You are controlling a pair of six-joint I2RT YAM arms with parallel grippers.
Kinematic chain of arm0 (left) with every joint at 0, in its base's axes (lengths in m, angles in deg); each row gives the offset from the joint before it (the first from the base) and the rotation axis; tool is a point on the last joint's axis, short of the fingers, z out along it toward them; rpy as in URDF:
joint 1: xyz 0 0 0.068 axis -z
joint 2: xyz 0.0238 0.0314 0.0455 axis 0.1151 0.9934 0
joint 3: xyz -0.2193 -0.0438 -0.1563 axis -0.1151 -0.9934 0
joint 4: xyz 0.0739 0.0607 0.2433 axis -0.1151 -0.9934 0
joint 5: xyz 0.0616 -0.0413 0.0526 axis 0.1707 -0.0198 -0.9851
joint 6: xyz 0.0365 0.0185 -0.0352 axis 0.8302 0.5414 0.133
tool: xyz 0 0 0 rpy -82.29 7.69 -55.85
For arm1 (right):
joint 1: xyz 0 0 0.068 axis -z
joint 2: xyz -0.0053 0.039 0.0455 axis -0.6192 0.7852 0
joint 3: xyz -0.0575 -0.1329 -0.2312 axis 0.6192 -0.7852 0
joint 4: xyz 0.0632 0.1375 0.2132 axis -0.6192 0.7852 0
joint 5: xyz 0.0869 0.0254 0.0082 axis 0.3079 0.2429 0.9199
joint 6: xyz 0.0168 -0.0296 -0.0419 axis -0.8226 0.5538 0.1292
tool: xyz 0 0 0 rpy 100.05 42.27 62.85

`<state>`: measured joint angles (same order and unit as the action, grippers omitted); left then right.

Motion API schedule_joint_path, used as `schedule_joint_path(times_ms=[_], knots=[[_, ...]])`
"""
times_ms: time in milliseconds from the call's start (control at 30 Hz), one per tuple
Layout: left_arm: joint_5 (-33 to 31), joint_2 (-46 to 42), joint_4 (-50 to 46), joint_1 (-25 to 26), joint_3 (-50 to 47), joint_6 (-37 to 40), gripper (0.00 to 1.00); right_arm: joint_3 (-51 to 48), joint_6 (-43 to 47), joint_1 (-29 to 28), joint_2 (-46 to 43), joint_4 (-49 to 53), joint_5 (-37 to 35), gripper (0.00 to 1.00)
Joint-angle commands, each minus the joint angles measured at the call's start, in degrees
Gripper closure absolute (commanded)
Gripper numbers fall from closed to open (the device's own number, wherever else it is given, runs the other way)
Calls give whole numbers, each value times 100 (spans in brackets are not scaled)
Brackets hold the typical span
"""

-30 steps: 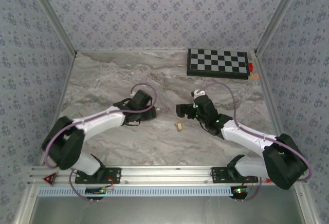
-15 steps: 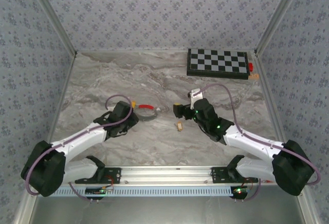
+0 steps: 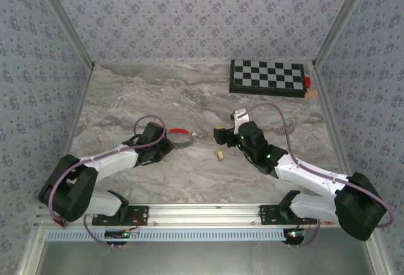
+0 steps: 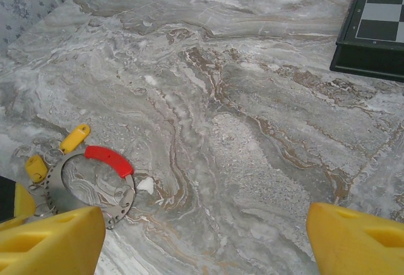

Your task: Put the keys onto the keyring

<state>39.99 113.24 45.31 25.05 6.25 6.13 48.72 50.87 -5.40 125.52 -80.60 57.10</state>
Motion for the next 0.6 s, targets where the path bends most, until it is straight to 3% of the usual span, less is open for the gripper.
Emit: schedule_joint_path(times_ms=[0, 333, 567], knots=[[83, 89, 158, -76, 81, -130, 67, -68, 82, 13, -48, -111, 40, 16], [142, 359, 295, -162, 167, -90, 73, -68, 86, 1, 37, -169, 136, 15], [137, 400, 322, -189, 204, -62, 90, -50, 94, -2, 74, -170, 165, 15]])
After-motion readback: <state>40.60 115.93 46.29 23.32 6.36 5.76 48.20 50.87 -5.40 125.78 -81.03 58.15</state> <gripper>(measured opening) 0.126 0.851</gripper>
